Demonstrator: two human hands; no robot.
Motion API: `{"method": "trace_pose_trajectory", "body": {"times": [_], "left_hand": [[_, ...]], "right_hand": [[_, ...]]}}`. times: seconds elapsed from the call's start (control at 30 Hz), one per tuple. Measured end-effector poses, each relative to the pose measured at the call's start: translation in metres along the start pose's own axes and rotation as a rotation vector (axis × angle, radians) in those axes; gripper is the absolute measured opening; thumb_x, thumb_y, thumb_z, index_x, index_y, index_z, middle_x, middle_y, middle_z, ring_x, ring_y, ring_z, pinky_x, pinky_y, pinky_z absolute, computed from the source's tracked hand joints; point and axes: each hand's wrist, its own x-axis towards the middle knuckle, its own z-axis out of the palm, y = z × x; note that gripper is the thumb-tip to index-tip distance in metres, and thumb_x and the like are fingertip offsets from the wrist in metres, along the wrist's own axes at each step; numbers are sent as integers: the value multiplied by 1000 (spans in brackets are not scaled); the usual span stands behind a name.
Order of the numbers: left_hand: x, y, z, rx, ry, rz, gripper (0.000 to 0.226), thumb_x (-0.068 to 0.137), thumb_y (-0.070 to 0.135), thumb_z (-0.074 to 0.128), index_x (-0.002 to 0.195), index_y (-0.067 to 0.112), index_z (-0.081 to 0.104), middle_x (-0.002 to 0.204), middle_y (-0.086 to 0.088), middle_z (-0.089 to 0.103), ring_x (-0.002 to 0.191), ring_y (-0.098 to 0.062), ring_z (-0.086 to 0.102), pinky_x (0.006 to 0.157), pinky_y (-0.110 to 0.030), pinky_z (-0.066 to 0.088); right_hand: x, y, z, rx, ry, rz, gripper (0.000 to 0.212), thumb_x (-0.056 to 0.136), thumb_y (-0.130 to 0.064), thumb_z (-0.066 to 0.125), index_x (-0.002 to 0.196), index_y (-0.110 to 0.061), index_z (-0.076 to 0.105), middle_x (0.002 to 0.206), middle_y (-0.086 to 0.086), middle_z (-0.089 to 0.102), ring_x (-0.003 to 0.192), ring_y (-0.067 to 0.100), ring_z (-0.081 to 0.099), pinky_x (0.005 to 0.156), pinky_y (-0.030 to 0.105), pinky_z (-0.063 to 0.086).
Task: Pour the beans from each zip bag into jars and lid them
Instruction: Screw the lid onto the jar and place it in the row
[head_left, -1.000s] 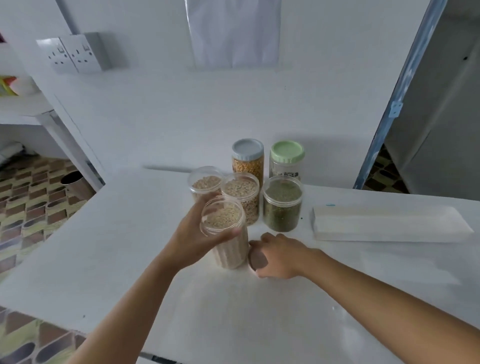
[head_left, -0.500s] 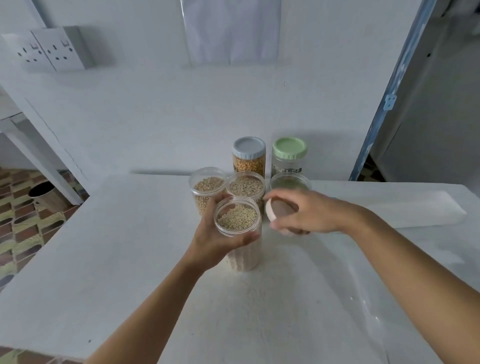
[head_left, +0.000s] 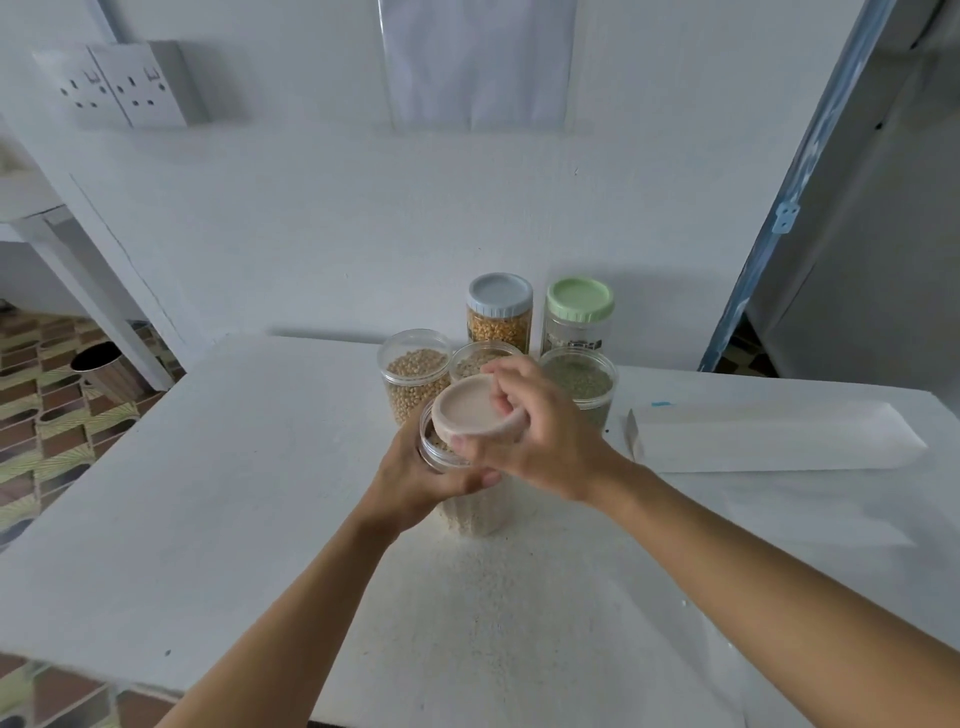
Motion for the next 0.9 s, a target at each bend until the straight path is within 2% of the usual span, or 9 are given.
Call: {"method": "trace_pose_trajectory", "body": {"times": [0.07,0.13,0.23,0.3,0.4,0.53,0.73,0.83,0.9], "left_hand": [[1,-3,0,3,-6,-1,81,69,-17,82,140,3,49,129,-15,67,119,-27,66,95,-28,53],[2,-6,-1,-4,-2,-18,85,67,-15,85,142,4,48,129,-13,66,121,-27,64,96,-28,53],[4,-8,-1,6,1,-28,83,67,-16,85,139,5,49,125,-5,69,119,-22,65,93,-25,53],[6,-9,-2,8,-9,-25,79,67,-17,84,136,4,51,122,-6,69,117,-24,66,91,-26,54],[6,-14,-3,-14,4,-38,79,66,-16,85,135,3,51,123,-12,68,118,-27,65,93,-31,54],[7,-15,-3,-27,11,-31,79,65,-14,87,134,6,53,124,-7,68,121,-25,64,96,-28,52],[6,-17,-4,-43,-4,-38,77,66,-15,85,134,3,53,123,-11,68,119,-24,65,93,-26,53],[5,-15,-3,-65,-3,-40,80,67,-10,87,137,5,52,126,-12,67,121,-25,64,95,-28,53],[5,-13,-2,-69,-7,-40,78,68,-11,87,136,8,56,127,-10,68,121,-22,64,95,-26,52]], "right_hand": [[4,3,-3,-89,-93,-24,47,78,-45,84,79,-19,45,121,-4,53,118,14,52,92,39,48],[12,0,-5,-152,-180,-47,45,79,-45,82,95,-23,47,115,-7,52,106,17,53,87,45,50],[28,-11,-8,-246,-374,-27,72,79,-44,78,139,-40,38,136,-8,45,123,15,47,101,39,46],[38,-16,-9,-336,-512,-6,87,81,-40,76,153,-45,28,143,-12,35,134,10,35,110,34,37],[46,-19,-9,-347,-599,-22,79,82,-36,76,151,-37,37,141,-14,31,135,6,28,114,36,35],[58,-20,-9,-363,-646,-110,76,71,-43,77,141,-33,51,134,-17,41,127,2,31,113,35,33],[51,-16,-6,-327,-597,-18,75,79,-40,77,147,-31,45,136,-11,40,131,7,33,110,31,34],[44,-21,-2,-537,-507,-31,73,86,-62,63,144,-22,43,137,-3,39,132,16,32,110,38,38],[43,-26,0,-742,-400,-41,80,85,-82,46,127,-14,52,127,3,50,120,22,46,104,42,44]]}}
